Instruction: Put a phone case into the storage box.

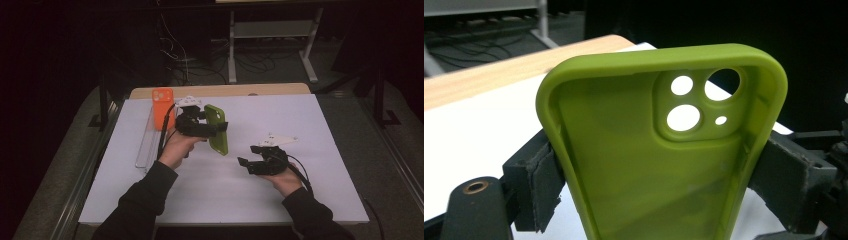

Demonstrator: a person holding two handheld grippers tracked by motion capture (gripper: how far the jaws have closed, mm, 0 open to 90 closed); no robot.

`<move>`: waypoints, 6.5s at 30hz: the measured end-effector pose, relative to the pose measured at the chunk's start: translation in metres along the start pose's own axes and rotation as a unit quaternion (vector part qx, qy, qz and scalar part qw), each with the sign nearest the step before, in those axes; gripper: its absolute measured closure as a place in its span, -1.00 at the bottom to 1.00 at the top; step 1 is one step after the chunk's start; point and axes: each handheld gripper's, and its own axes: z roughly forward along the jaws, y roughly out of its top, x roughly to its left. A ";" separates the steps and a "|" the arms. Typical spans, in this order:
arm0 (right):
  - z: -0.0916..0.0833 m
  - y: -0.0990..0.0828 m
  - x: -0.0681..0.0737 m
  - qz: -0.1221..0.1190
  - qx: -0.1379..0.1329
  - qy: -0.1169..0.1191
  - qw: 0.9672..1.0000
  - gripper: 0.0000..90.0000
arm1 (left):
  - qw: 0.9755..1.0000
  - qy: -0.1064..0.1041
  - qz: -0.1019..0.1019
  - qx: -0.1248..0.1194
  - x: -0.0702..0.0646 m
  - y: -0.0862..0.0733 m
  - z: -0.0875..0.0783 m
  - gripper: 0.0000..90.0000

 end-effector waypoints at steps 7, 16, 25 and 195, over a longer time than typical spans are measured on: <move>-0.015 -0.009 -0.018 -0.001 0.014 0.001 1.000 -0.73 | 0.999 0.039 -0.003 -0.006 0.018 0.019 -0.022 -0.66; -0.029 -0.030 -0.027 -0.008 0.044 -0.009 0.999 -1.00 | 0.995 0.096 0.001 -0.011 0.041 0.041 -0.051 -0.66; -0.037 -0.041 -0.032 -0.021 0.060 -0.032 0.997 -1.00 | 0.984 0.180 -0.011 0.007 0.076 0.043 -0.074 -0.66; -0.065 -0.037 -0.027 -0.046 0.014 -0.001 0.999 -1.00 | 0.991 0.039 0.099 0.078 0.031 -0.124 -0.109 -0.98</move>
